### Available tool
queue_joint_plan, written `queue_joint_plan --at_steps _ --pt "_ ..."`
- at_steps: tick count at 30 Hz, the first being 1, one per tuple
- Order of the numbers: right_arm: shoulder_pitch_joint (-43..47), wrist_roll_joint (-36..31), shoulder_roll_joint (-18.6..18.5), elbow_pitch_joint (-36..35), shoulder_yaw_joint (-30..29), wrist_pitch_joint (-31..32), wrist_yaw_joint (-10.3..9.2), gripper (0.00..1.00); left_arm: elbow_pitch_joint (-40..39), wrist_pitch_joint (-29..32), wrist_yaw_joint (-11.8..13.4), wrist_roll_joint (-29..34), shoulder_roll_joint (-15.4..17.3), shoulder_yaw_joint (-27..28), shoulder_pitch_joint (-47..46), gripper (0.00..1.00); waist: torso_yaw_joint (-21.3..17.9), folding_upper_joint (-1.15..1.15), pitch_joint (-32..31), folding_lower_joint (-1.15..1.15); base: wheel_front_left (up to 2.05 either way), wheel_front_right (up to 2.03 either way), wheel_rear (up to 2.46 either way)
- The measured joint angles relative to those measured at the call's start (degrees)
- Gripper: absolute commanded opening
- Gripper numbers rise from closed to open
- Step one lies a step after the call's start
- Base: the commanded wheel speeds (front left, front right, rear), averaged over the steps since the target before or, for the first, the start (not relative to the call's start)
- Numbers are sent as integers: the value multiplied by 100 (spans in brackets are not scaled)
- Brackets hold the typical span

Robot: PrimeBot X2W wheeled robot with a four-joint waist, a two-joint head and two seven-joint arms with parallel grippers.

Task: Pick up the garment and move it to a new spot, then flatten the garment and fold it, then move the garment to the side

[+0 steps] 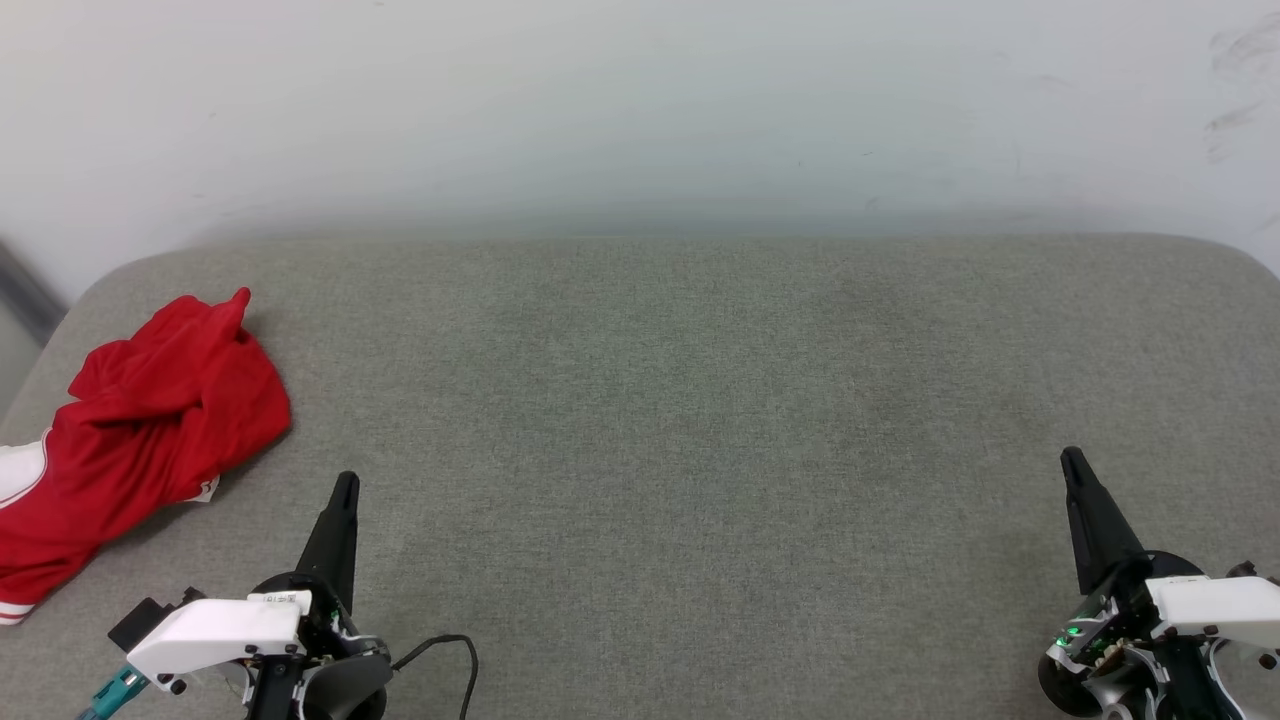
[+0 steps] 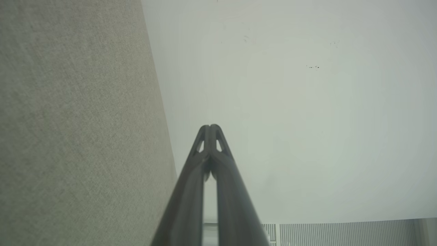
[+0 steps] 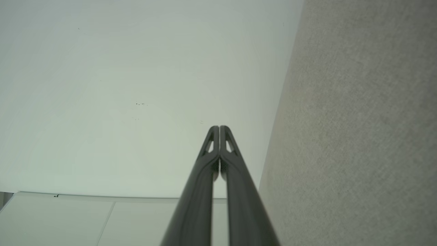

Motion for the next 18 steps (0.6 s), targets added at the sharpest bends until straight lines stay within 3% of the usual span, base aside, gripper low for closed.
queue_joint_plan --at_steps 18 --pt "0 0 0 0 -1 0 0 0 0 0 0 0 0 0 0 0 0 0 0 0 0 0 0"
